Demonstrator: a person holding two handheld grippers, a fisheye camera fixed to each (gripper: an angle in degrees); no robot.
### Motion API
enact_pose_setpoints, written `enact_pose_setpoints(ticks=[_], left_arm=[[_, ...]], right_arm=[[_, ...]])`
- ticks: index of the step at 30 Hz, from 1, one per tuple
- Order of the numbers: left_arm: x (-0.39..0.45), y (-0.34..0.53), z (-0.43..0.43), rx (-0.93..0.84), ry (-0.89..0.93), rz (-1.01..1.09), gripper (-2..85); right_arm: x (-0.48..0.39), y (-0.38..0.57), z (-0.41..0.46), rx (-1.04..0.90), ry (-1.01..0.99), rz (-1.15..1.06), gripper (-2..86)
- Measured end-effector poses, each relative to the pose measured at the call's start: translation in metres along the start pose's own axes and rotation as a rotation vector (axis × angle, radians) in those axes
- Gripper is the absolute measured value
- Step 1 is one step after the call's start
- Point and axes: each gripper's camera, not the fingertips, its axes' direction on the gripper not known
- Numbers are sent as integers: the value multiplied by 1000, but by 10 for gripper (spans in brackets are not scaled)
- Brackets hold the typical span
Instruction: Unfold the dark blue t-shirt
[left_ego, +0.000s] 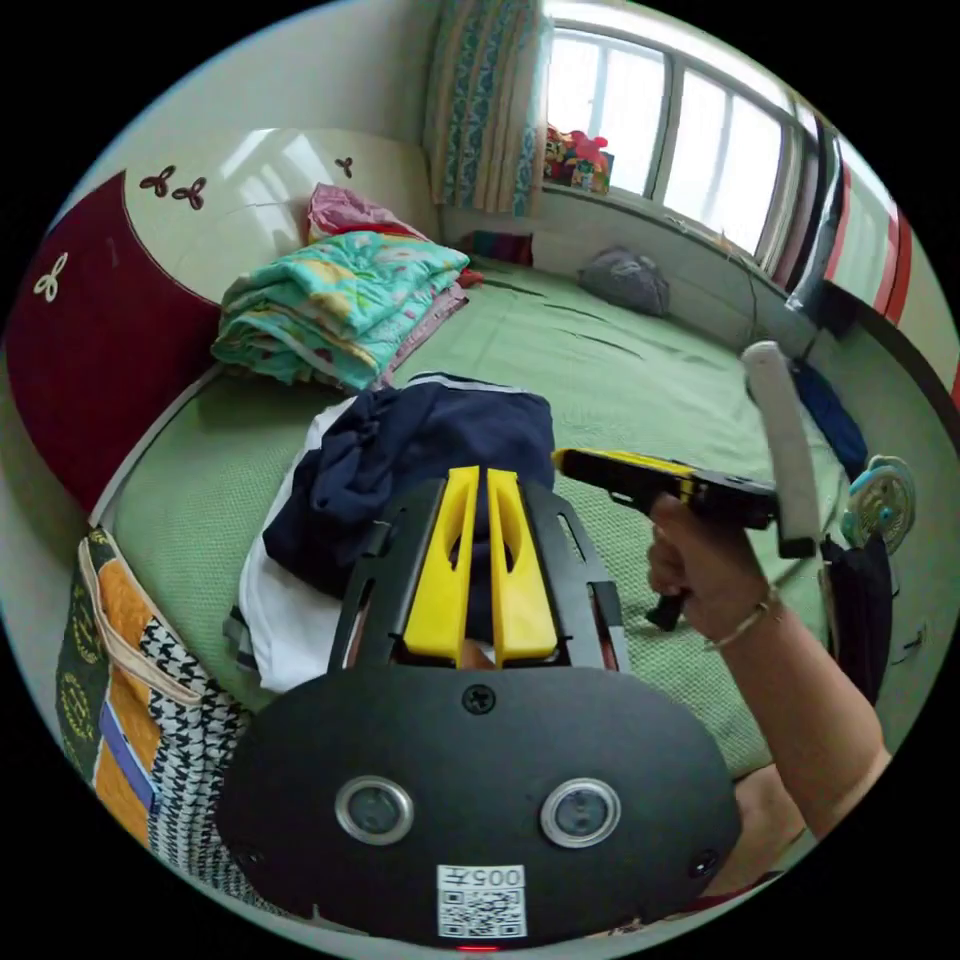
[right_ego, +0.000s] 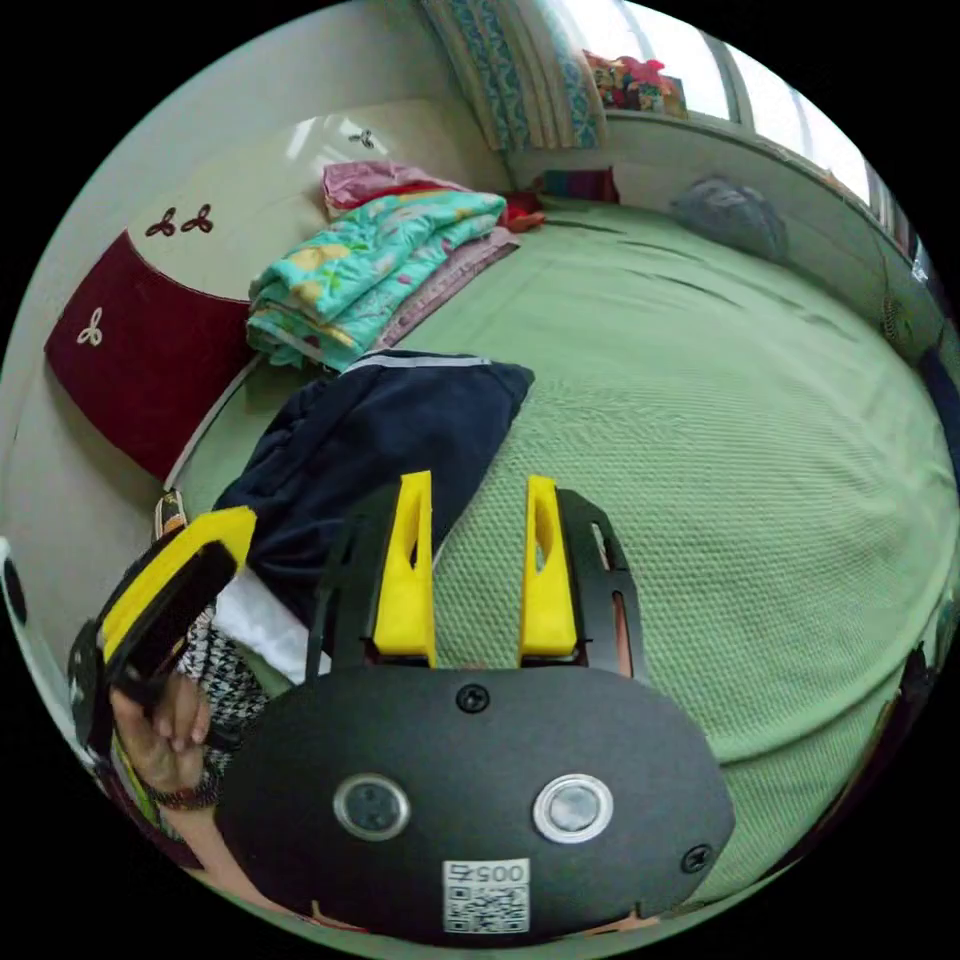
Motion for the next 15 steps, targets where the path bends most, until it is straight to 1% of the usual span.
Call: enact_pose_setpoints(ticks=[2,4,5,6,7,8,9,12,15], left_arm=[[-10,-9,7,-9,55,-31,9],[-20,-18,14,8,130,-79,7],[-25,-22,21,15,164,-106,6],[-28,-26,29,-17,175,-107,4],[-28,-29,33,-43,169,-100,4],[-27,-34,39,-87,142,-87,3],[-26,-38,42,-93,111,-81,3],[-22,-44,46,-67,111,-60,0],[-19,-50,53,-77,100,-57,-2]], right_arm=[[-3,-13,20,-43,-34,20,128],[-17,-23,38,-74,-75,-31,99],[-21,-23,39,-61,-63,-45,82],[-30,-24,38,-23,4,-66,48],[-39,-24,35,25,63,-101,15],[-43,-23,33,45,82,-119,8],[-49,-24,32,72,125,-130,-6],[-58,-25,28,103,179,-173,-15],[-46,-27,21,101,179,-150,-16]])
